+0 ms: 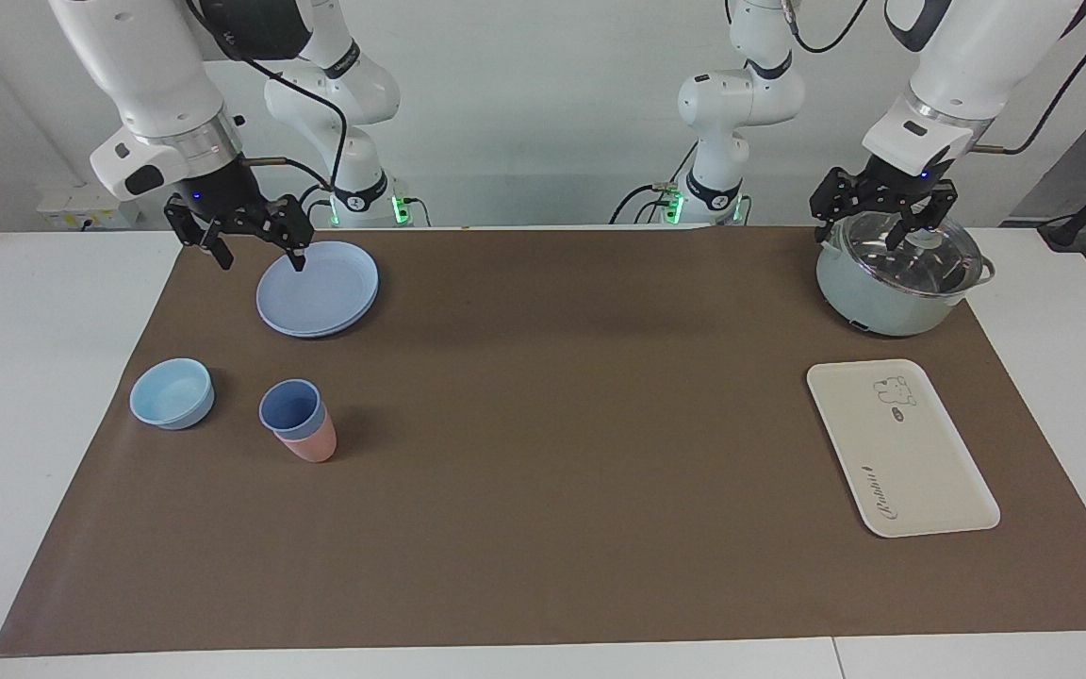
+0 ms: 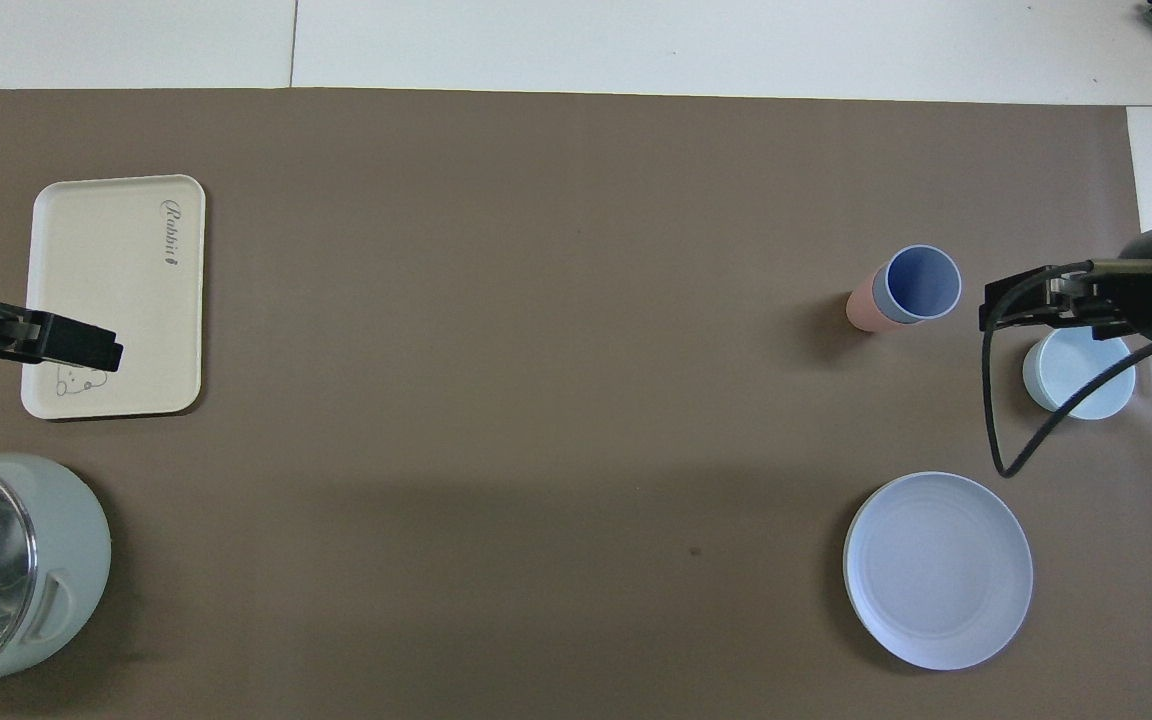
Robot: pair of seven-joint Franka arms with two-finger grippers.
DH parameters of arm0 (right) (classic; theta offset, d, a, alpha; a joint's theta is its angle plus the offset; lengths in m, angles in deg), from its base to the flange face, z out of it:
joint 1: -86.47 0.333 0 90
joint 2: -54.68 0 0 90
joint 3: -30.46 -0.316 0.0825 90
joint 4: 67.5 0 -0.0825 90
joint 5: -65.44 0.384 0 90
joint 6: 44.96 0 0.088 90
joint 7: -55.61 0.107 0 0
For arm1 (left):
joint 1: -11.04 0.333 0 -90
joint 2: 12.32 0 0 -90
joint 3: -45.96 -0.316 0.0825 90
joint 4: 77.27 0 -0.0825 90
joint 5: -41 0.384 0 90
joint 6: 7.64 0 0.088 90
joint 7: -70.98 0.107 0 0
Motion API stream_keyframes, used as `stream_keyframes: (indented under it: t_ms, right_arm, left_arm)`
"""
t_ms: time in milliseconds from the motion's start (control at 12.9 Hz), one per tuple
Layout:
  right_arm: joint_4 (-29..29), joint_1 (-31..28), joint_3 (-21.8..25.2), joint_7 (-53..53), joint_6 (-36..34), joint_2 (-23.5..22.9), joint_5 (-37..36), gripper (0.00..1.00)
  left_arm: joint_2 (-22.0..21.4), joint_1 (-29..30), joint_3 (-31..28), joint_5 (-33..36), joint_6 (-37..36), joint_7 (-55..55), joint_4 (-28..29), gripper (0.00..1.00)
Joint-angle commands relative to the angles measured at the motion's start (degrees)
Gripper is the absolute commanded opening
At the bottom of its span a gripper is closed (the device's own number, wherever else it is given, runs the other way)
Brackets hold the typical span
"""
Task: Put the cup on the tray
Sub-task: 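Move the right gripper up and over toward the nested pink cup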
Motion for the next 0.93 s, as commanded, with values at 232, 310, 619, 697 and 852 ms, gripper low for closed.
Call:
stream_keyframes:
  t_ms: [232,310,619,697,852]
  right_arm:
    - [-0.1,-0.3,-0.1,-1.3,0.0,-0.1,0.4,1.00]
    - [0.0,-0.3,-0.1,-1.2,-0.2,0.0,0.4,1.00]
    - [0.3,-1.5,0.3,1.2,4.4,-0.2,0.5,1.00]
    - [1.4,-2.8,0.3,4.3,7.0,-0.2,0.5,0.99]
    - [1.5,-4.0,0.4,8.7,8.5,-0.9,0.5,0.99]
  left_arm:
    - [-0.9,0.5,0.2,0.3,0.9,0.7,1.0,1.00]
    - [-0.9,0.5,0.2,0.3,0.9,0.7,1.0,1.00]
    - [-0.9,0.5,0.2,0.3,0.9,0.7,1.1,1.00]
    - [-0.9,0.5,0.2,0.3,0.9,0.7,1.1,1.00]
    - [-0.9,0.5,0.2,0.3,0.9,0.6,1.3,1.00]
